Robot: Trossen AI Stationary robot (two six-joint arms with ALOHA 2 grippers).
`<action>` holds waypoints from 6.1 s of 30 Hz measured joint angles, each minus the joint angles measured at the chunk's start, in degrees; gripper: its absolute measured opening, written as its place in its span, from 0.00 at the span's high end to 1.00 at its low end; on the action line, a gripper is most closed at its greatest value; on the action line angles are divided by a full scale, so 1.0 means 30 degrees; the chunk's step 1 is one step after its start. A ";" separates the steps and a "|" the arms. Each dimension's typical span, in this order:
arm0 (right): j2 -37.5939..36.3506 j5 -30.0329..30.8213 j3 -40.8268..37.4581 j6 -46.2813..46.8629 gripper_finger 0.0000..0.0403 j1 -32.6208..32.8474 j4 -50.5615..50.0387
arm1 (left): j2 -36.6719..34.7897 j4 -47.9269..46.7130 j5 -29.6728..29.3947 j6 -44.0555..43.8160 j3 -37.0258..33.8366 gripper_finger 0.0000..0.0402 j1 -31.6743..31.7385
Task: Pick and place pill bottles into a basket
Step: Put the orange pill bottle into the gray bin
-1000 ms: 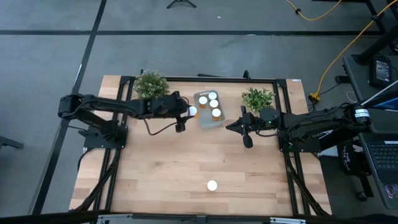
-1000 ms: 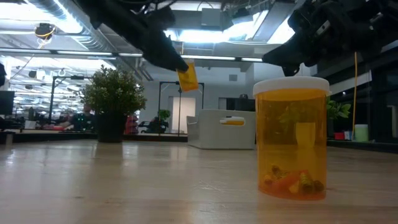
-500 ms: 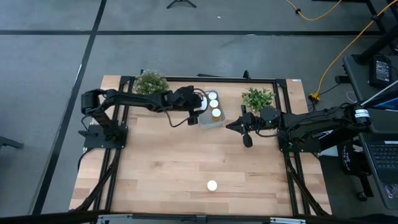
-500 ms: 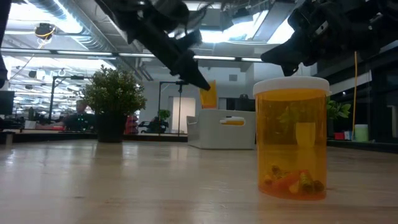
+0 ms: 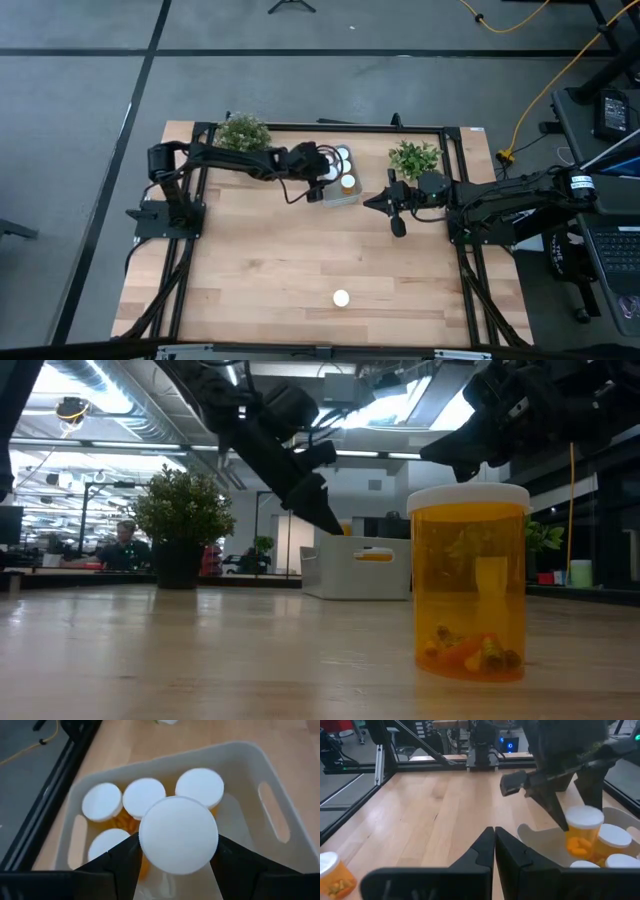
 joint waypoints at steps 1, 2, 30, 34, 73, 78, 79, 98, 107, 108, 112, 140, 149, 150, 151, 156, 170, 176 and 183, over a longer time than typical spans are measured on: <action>0.0000 0.0000 0.0000 0.0007 0.96 0.0000 -0.0005 | 0.0132 0.0031 -0.0014 0.0007 -0.0001 0.48 0.0000; 0.0000 0.0000 0.0000 0.0000 0.96 0.0000 -0.0005 | 0.0249 0.0031 -0.0015 0.0002 -0.0001 0.48 0.0000; 0.0000 -0.0007 0.0000 0.0007 0.96 0.0000 -0.0155 | 0.1442 0.0349 -0.0225 -0.0190 -0.0015 0.48 0.0498; 0.0000 -0.0007 0.0000 0.0007 0.96 0.0000 -0.0158 | 0.1442 0.0340 -0.0225 -0.0190 -0.0015 0.48 0.0632; 0.0000 -0.0007 -0.0019 0.0000 0.96 0.0000 -0.0158 | 0.1435 0.0466 -0.0030 0.0298 -0.0066 0.48 0.0962; 0.0000 -0.0007 -0.0022 0.0000 0.96 0.0002 -0.0158 | 0.1435 0.0466 -0.0022 0.0300 -0.0073 0.47 0.0962; 0.0000 -0.0007 -0.0022 0.0000 0.96 0.0002 -0.0158 | 0.1435 0.0466 -0.0022 0.0305 -0.0073 0.47 0.0962; 0.0000 -0.0007 -0.0022 0.0007 0.96 0.0005 -0.0192 | 0.1836 0.1517 -0.0576 0.0320 -0.0088 0.38 0.0962; 0.0000 -0.0007 -0.0022 0.0000 0.96 0.0006 -0.0202 | 0.1836 0.1396 -0.0604 0.0411 -0.0088 0.38 0.0781; 0.0000 -0.0007 -0.0022 0.0001 0.96 0.0007 -0.0202 | 0.1791 0.1298 -0.0611 0.0623 -0.0088 0.38 0.0727; 0.0000 -0.0007 -0.0022 0.0000 0.96 0.0007 -0.0202 | 0.1196 0.0835 -0.0820 0.1727 -0.0088 0.38 0.0450; 0.0004 -0.0015 -0.0015 -0.0991 0.96 0.0007 -0.0617 | -1.2483 -0.8095 0.0670 -0.2057 -0.4218 0.49 -0.1961; 0.0007 -0.0022 -0.0015 -0.1539 0.96 0.0007 -0.0887 | -1.5254 -0.1577 -0.0170 -0.3349 -1.0487 0.66 -0.5326; 0.0007 -0.0022 -0.0015 -0.1529 0.96 0.0005 -0.0958 | -1.5397 -0.0536 -0.0294 -0.3473 -1.1213 0.68 -0.5672; 0.0007 -0.0022 -0.0015 -0.1439 0.96 0.0007 -0.0986 | -1.5534 0.0411 -0.0401 -0.3680 -1.1918 0.70 -0.5974; 0.0006 0.0429 -0.0007 -0.0466 0.96 0.0144 -0.1200 | -1.5737 0.3896 -0.1444 -0.4699 -1.3897 0.82 -0.7330; 0.0007 0.5849 0.1855 0.2905 0.99 0.5809 -0.6235 | -1.5737 0.4733 -0.2031 -0.4197 -1.3960 0.99 -1.0555; 0.0143 0.9020 0.1894 0.4639 0.99 0.9773 -0.6142 | -1.5737 0.6860 -0.2033 -0.4067 -1.3960 0.99 -1.1816; 0.0702 1.1572 0.2415 0.6756 0.99 1.3272 -0.6121 | -1.5728 0.7549 -0.3088 -0.4042 -1.3960 1.00 -1.3299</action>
